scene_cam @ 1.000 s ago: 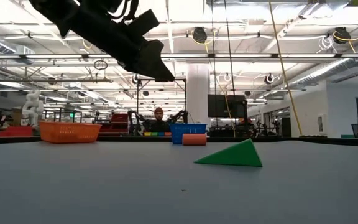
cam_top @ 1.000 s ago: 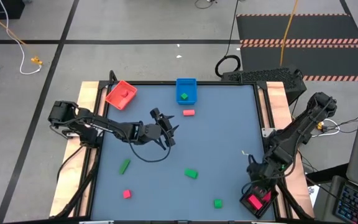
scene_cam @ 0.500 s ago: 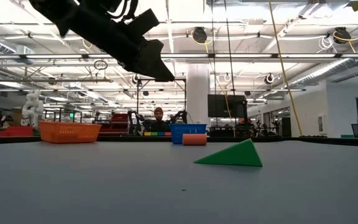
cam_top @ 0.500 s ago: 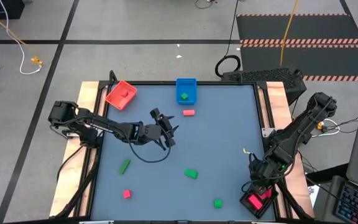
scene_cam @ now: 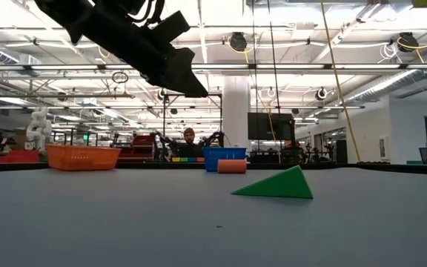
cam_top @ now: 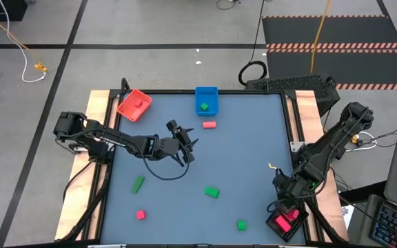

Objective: Sort & place blocks by color
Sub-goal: Put the red block into the black bin

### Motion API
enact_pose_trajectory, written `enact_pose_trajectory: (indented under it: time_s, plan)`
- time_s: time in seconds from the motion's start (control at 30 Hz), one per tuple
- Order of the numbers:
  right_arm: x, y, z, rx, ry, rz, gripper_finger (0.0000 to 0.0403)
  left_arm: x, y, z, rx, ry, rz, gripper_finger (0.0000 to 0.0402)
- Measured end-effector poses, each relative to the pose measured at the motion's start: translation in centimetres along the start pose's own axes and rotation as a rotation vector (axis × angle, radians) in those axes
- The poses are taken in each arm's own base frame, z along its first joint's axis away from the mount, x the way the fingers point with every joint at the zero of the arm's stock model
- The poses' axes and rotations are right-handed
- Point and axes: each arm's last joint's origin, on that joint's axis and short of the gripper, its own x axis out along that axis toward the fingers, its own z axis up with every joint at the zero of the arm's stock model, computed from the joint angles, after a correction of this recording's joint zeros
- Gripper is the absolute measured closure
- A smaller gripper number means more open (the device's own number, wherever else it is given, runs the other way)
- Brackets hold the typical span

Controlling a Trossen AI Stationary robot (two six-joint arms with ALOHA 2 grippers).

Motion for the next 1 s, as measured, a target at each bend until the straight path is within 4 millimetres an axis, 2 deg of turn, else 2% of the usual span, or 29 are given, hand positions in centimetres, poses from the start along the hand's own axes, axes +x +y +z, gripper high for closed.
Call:
enact_pose_trajectory:
  time_s: [0.2, 0.5, 0.77, 1.0]
  plan:
    - [0.0, 0.0, 0.1, -0.012, -0.018, 0.003, 0.0216, 0.0, 0.0, 0.0, 0.0, 0.0, 0.0, 0.0178]
    - [0.1, -0.1, -0.9, 0.076, 0.205, -0.046, 0.0229, 0.0, 0.0, 0.0, -0.001, 0.0, 0.0, 0.0178]
    - [0.1, 1.2, -0.9, 0.03, 0.13, 0.091, 0.0239, 0.0, 0.0, -0.1, 0.003, 0.008, 0.0, 0.0178]
    - [1.2, 1.7, -1.2, 0.05, 0.191, 0.05, 0.0239, 0.0, 0.0, -0.2, 0.006, 0.015, 0.0, 0.0178]
